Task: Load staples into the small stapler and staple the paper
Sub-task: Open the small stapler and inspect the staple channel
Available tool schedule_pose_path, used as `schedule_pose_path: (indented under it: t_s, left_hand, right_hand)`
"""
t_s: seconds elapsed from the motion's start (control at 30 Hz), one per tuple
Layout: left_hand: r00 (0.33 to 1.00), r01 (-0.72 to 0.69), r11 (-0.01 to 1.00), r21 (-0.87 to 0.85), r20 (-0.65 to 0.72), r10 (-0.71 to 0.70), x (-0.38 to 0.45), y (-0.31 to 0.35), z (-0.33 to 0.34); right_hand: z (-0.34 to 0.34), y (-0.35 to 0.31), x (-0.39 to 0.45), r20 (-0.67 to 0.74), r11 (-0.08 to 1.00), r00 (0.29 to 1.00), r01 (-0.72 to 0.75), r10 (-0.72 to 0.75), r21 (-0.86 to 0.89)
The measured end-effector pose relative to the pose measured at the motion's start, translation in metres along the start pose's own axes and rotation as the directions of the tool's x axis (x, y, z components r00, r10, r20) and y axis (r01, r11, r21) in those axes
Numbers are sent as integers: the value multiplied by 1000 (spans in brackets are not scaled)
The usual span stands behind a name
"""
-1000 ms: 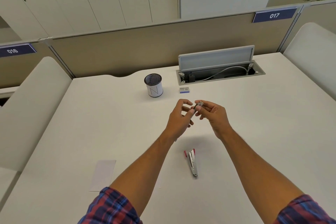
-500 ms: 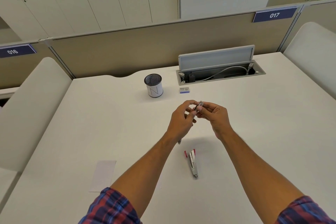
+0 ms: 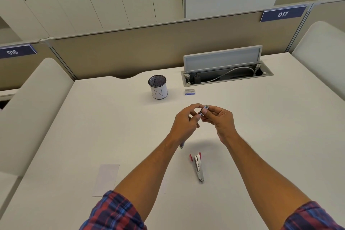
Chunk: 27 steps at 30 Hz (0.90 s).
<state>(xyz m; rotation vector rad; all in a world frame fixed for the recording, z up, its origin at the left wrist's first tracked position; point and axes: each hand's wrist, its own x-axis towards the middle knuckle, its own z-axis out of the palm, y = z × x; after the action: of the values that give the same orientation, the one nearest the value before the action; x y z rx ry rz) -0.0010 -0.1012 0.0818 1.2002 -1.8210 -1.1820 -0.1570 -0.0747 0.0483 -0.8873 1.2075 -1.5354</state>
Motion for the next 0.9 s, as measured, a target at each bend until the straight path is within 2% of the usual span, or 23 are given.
schedule_pose_path:
  t_s: [0.2,0.8,0.9]
  left_hand:
    - [999,27,998,-62,-31,-29,1,1,3]
    - [997,19,992,121,74,-28,5,-10,-7]
    - [999,21,989,144,30,-26,3,-15,-7]
  right_hand:
    - [2,-2,4,-4,999,1000,13,-14,-31]
    - [6,9,1,30,992,999,48,-45,-115]
    - [6,10,3,17,992,999,35,-34,-119]
